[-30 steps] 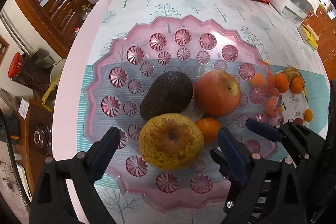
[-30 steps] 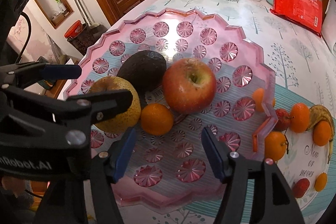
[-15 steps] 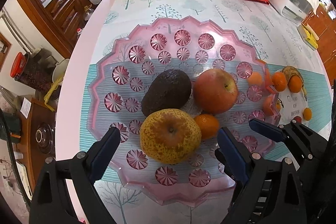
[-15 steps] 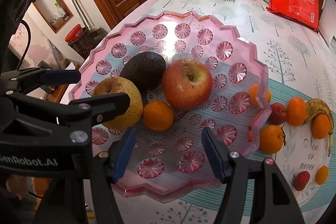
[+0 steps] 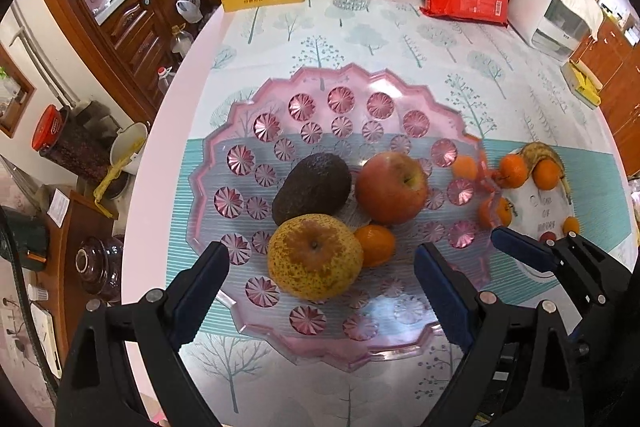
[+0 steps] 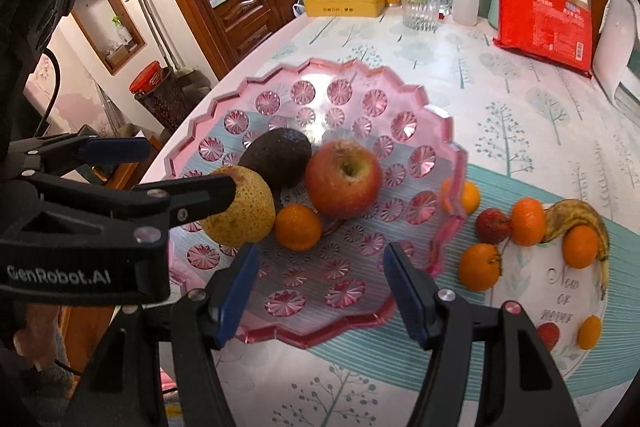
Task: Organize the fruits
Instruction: 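Withdraw both grippers from the bowl toward the fruit plate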
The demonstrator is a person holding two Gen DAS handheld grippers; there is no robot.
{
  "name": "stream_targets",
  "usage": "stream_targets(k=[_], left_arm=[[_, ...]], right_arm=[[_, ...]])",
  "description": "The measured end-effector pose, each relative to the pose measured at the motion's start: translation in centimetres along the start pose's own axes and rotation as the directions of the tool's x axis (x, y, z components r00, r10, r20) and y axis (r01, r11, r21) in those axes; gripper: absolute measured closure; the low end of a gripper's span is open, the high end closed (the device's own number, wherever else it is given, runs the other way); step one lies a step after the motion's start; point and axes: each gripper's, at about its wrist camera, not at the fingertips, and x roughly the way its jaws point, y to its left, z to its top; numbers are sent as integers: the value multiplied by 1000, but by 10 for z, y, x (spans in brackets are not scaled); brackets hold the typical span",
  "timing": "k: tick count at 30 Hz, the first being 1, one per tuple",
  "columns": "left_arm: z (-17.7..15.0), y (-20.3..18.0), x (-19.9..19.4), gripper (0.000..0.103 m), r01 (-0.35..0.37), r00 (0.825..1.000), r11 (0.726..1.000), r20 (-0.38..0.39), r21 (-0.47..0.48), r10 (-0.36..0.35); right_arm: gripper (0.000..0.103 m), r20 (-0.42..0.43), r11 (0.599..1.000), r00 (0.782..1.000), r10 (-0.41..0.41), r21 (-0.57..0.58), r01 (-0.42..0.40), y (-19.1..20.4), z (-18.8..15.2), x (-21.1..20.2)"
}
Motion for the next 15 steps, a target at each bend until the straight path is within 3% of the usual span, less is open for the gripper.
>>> stream_targets(k=[15], left_arm=[[7,-82,-43,10,31,996,996,84,79,-37]], right_arm=[[38,121,994,989,-84,73,76,-66,-12,-76]])
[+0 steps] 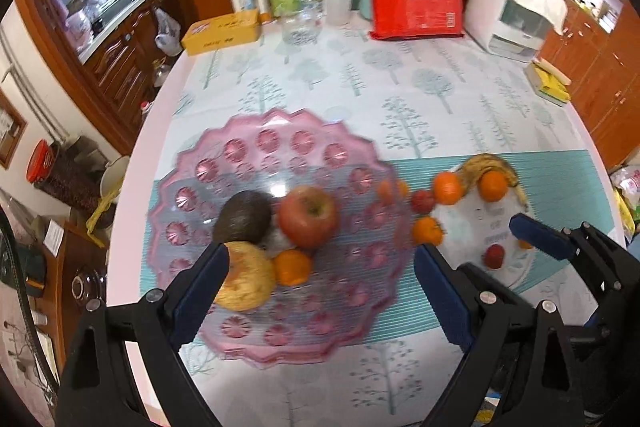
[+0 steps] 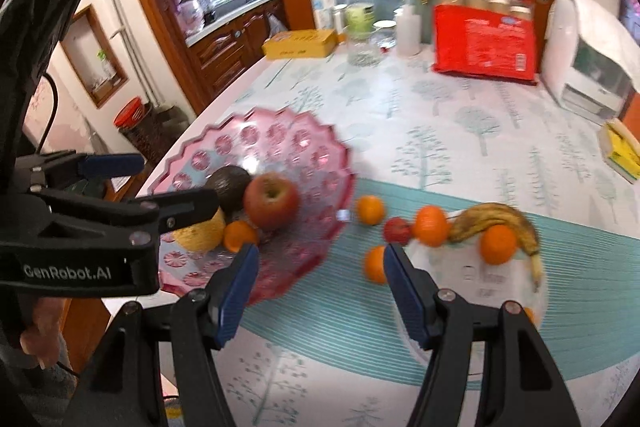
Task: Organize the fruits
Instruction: 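Withdraw both grippers from the bowl toward the fruit plate, then move both grippers over the white plate toward the large oranges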
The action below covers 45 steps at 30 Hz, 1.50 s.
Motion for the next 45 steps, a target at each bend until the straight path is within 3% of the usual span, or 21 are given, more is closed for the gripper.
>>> stream_targets(k=[11,22,33,41,45], left_arm=[[8,-76,-2,10,44,999,996,18,74,-45],[20,-125,23,10,66,998,994,-16,92,-65],[40,-144,82,10,59,993,989,-105,136,-45],[44,-150,130,10,90,986,963,-156,256,-51],[47,-155,150,15,110,982,953,-176,281,-61]], right_arm=[[38,20,994,997,-79,82,77,-72,-14,-35],[38,-1,986,993,-121,117,121,-128,-25,-37],[38,-39,981,994,-101,164,106,-169,-19,1],[38,-110,979,992,-62,188,82,-186,-16,53],[43,-144,973,989,-27,223,59,-196,-16,73]])
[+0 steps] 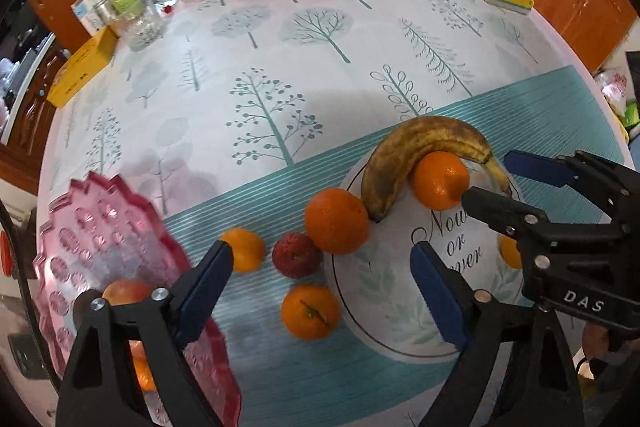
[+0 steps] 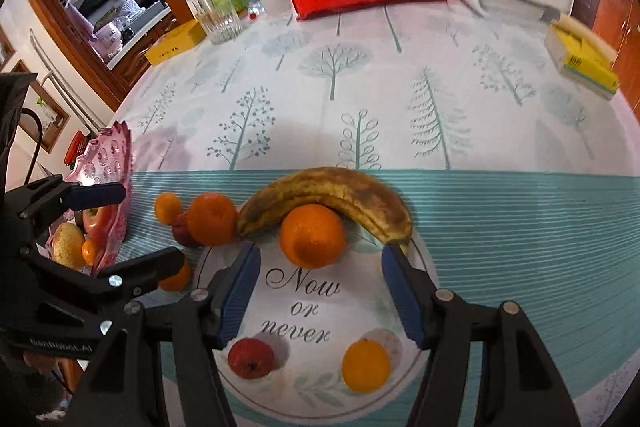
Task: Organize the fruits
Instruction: 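Move both grippers over the white plate toward the large oranges, then grasp a large orange with the right gripper while the left gripper grasps another large orange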
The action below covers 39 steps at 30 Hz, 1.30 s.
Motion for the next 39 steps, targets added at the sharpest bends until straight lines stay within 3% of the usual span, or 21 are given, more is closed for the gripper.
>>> stream_targets(k=[8,15,26,32,34,36,39], left_arm=[[6,1,26,19,22,999,999,-51,25,-21],[7,7,38,39,48,996,999,-73,4,-47],[12,1,43,40,14,999,999,-49,52,-11],[13,-3,50,43,42,996,997,-75,61,-37],[13,0,50,46,54,996,997,-75,57,-49],[12,1,48,58,89,993,995,-79,51,-84],[12,-1,46,62,67,996,996,-70,60,-63]], right_arm=[[48,-66,999,997,32,29,-30,-6,3,28],[54,-85,998,995,58,14,-57,1,5,39],[62,-91,997,993,76,7,-76,2,4,38],[62,-71,997,994,81,6,-81,0,3,26],[62,-68,997,995,80,10,-79,-1,3,24],[62,-67,997,995,77,15,-76,-2,2,22],[62,-62,997,995,74,22,-73,-2,1,19]])
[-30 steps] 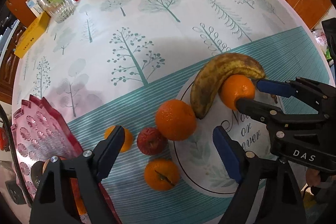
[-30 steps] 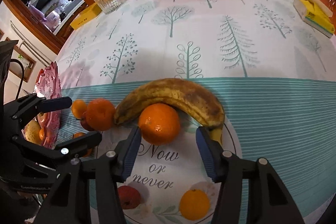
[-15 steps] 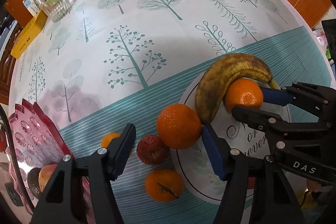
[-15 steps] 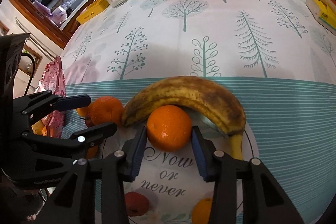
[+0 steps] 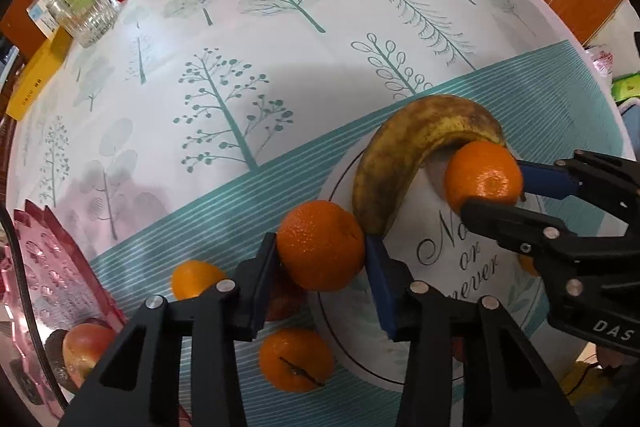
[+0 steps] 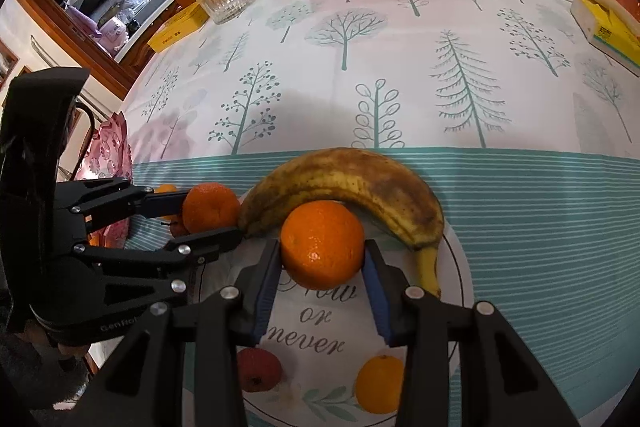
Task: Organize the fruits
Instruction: 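Grasp a large orange with the right gripper while the left gripper grasps another large orange, then carry both held oranges over the pink bowl with both grippers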
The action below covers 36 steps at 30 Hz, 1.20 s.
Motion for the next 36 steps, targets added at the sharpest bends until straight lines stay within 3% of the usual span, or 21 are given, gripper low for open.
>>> stream_targets(k=[9,19,27,36], left_arm=[[-7,0,-22,62,20,999,999,35,-43,-19],[-28,4,-77,62,12,996,995,85,-98,-3],[-65,17,-131,62,7,989,989,147,-149,15],[-106,62,-179,62,17,979,974,202,-225,29]], right_arm=[[62,32,1000,999,-15,-4,16,9,-9,-20],[62,76,999,997,-32,-38,35,34,-27,-51],[62,111,994,993,-30,-105,42,76,-38,-76],[62,157,977,988,0,-210,33,140,-33,-95]])
